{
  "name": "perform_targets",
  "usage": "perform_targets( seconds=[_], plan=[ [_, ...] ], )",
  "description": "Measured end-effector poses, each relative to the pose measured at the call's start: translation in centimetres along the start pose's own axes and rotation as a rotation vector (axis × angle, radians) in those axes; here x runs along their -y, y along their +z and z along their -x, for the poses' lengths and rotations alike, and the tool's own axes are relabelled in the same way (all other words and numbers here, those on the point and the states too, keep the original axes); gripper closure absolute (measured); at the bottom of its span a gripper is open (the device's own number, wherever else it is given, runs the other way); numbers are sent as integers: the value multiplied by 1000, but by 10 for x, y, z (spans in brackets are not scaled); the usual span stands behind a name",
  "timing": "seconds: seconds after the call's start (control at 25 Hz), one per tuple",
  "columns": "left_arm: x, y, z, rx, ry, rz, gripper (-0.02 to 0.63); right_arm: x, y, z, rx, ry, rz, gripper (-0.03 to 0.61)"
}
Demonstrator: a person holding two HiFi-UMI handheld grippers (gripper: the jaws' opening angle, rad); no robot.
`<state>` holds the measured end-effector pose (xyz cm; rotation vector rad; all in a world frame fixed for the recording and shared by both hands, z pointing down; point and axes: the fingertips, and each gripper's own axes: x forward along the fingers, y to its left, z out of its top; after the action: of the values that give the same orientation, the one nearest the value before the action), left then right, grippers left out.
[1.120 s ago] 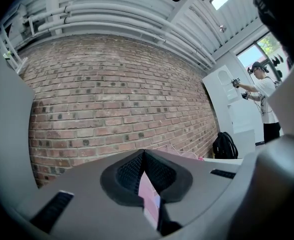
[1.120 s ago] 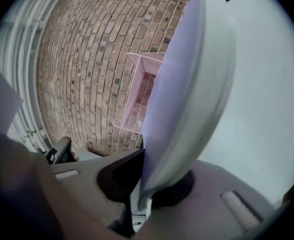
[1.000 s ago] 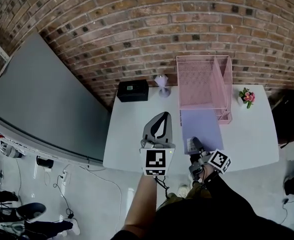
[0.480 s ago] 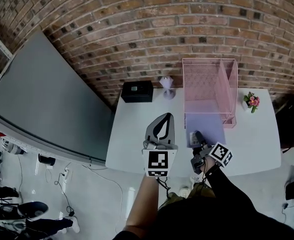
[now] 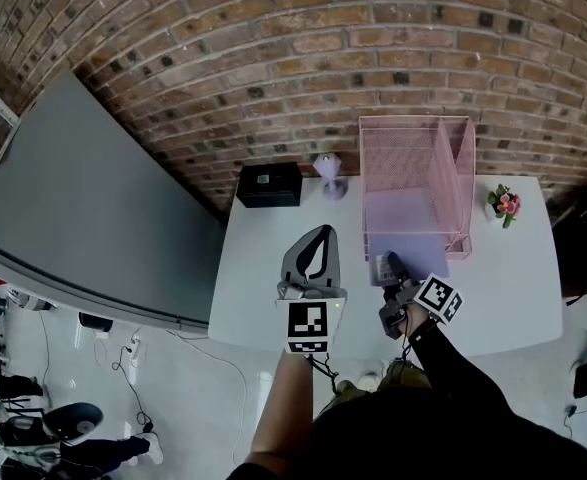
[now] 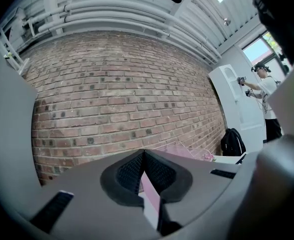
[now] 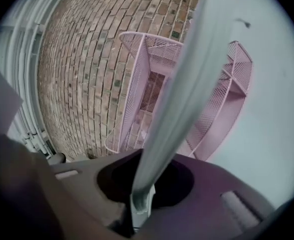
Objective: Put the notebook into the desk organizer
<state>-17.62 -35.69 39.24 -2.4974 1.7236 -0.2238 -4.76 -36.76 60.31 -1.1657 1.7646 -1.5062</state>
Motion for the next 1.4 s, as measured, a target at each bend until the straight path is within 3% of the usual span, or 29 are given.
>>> perform_targets(
  seconds=[1.04, 1.4],
  plan=[
    [-12, -2, -37, -40, 30, -39, 606, -6, 42, -56, 25, 32, -42, 548],
    [-7, -1, -30, -31, 21, -33, 606, 5, 22, -45, -46, -85, -71, 529]
  ],
)
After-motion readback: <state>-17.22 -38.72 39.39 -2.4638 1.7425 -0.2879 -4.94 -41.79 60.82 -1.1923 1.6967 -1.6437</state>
